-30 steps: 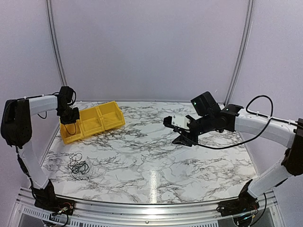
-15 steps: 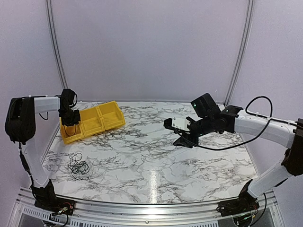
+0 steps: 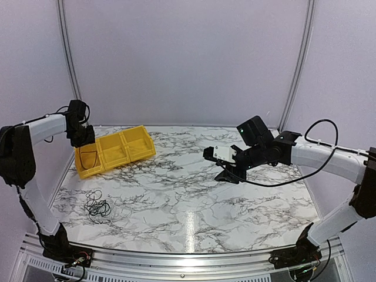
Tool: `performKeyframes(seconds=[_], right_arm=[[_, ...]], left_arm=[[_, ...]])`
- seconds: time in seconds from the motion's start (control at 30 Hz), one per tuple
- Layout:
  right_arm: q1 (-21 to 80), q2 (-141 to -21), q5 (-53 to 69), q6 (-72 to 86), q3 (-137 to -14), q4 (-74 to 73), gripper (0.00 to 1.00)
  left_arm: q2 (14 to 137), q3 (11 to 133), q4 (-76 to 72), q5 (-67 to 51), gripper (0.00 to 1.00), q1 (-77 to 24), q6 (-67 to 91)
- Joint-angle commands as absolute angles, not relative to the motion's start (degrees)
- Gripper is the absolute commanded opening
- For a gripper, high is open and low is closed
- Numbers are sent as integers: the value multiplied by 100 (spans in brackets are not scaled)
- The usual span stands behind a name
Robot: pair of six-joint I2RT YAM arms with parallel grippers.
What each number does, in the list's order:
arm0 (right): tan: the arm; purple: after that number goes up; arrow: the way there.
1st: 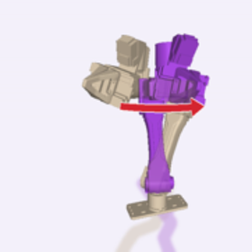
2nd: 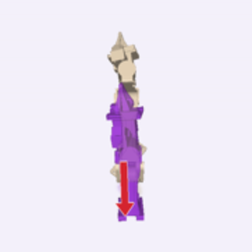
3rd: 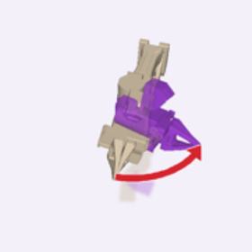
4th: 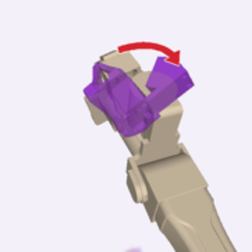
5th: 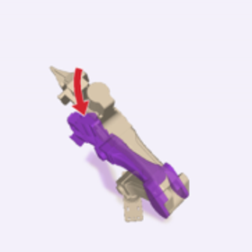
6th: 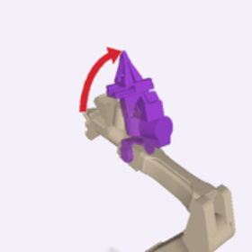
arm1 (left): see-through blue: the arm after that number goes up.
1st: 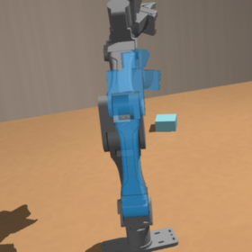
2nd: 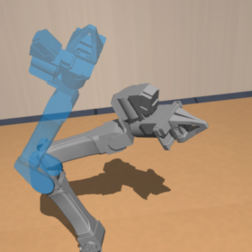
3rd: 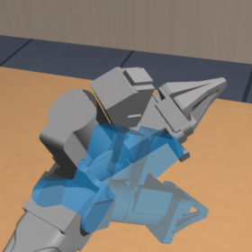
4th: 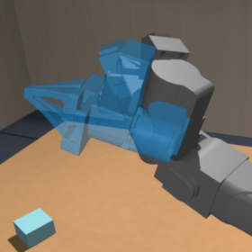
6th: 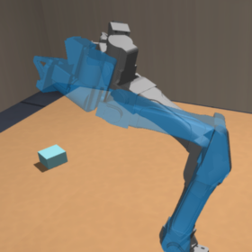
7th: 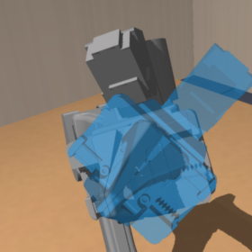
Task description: Untangle the cables
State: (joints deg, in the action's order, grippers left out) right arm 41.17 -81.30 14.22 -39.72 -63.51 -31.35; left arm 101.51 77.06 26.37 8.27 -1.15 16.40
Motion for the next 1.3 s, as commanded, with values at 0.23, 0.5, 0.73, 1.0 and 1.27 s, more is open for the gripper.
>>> performKeyframes(seconds=[0.23,0.5,0.73,1.0,1.27], right_arm=[[4055,-8162,1552,-3950,-6425,-2979,57],[4053,-8262,1800,-3835,-6390,-2939,58],[4059,-8411,1967,-3728,-6474,-2863,58],[4058,-8358,1929,-3725,-6438,-2861,58],[4058,-8086,1762,-3789,-6177,-2847,58]], left_arm=[[8268,6900,3365,183,42,-274,2151],[7969,6276,4899,570,40,-1988,2716],[8382,6154,5655,905,42,-2248,2533],[9515,6577,5708,1283,41,-2251,1791],[10082,6764,5746,1550,29,-2241,1415]])
